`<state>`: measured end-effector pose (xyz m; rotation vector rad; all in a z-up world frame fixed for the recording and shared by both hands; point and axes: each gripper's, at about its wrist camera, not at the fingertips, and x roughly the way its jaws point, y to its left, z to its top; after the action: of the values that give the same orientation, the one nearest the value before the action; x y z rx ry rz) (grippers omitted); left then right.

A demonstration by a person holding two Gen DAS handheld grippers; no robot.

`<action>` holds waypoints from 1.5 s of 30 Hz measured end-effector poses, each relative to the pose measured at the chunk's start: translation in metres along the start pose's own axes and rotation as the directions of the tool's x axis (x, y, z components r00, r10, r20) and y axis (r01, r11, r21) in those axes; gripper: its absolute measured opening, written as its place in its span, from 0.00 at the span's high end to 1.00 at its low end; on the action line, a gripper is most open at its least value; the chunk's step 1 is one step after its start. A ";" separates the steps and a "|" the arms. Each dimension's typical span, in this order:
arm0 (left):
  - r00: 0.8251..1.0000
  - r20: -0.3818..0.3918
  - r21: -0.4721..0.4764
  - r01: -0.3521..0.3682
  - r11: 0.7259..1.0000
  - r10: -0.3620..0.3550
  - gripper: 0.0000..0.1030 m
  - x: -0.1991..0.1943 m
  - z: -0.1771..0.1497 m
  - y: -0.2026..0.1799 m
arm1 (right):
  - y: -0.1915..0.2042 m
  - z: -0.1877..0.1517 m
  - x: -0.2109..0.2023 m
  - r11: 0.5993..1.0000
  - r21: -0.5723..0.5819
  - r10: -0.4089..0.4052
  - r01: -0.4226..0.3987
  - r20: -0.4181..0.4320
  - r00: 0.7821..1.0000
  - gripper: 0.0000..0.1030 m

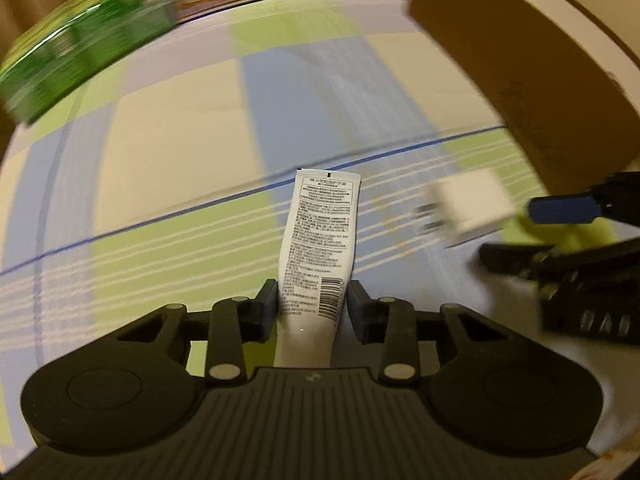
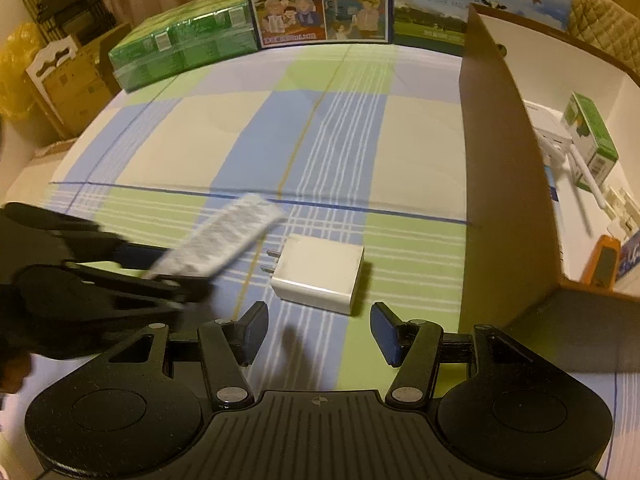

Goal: Organize rigid objects
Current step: 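Grasp the white toothpaste tube with the left tool while the right tool grasps the white charger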

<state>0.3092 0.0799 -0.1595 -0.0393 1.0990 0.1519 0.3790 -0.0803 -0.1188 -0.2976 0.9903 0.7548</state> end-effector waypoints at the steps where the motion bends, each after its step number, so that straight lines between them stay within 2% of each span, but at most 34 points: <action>1: 1.000 -0.004 -0.025 -0.017 1.000 0.017 0.68 -0.002 -0.003 0.008 | 0.001 0.000 0.003 1.000 -0.002 -0.008 0.008 -0.002 1.000 0.48; 5: 0.997 -0.023 -0.118 -0.082 0.990 0.080 0.68 -0.009 -0.014 0.039 | 0.002 0.003 0.013 1.000 -0.005 -0.020 0.020 -0.003 1.000 0.48; 9: 0.995 -0.039 -0.187 -0.100 0.977 0.094 0.68 -0.013 -0.021 0.058 | 0.013 0.005 0.017 0.998 -0.035 0.044 -0.044 -0.004 0.999 0.48; 12: 0.996 -0.043 -0.222 -0.090 0.971 0.082 0.68 -0.013 -0.023 0.063 | 0.024 0.006 0.019 0.986 -0.069 0.150 -0.150 -0.005 0.989 0.48; 14: 0.996 -0.042 -0.229 -0.086 0.970 0.078 0.68 -0.013 -0.022 0.062 | 0.032 0.008 0.019 0.979 -0.103 0.179 -0.178 -0.007 0.984 0.48; 17: 0.997 -0.036 -0.234 -0.077 0.969 0.070 0.68 -0.013 -0.021 0.060 | 0.038 0.012 0.020 0.984 -0.140 0.115 -0.112 0.011 0.993 0.48; 22: 0.997 -0.032 -0.235 -0.070 0.969 0.064 0.68 -0.011 -0.017 0.059 | 0.032 0.019 0.022 0.988 -0.142 0.056 -0.054 0.010 0.998 0.48; 31: 0.998 -0.029 -0.208 -0.066 0.976 0.061 0.69 -0.007 -0.008 0.054 | 0.039 0.028 0.045 0.976 -0.210 0.055 -0.059 -0.022 0.998 0.48; 32: 0.998 -0.029 -0.205 -0.067 0.976 0.062 0.69 -0.007 -0.008 0.053 | 0.040 0.029 0.047 0.975 -0.213 0.052 -0.056 -0.025 0.998 0.51; 34: 0.998 -0.029 -0.204 -0.067 0.977 0.062 0.69 -0.007 -0.008 0.052 | 0.042 0.029 0.050 0.974 -0.220 0.040 -0.046 -0.032 0.999 0.63; 45: 0.999 -0.029 -0.174 -0.027 0.984 0.023 0.69 -0.015 -0.021 0.033 | 0.041 0.009 0.035 0.973 -0.222 0.053 -0.066 -0.066 0.996 0.63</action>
<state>0.2792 0.1092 -0.1541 -0.1852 1.1115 0.2709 0.3678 -0.0301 -0.1391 -0.4907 0.9750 0.9192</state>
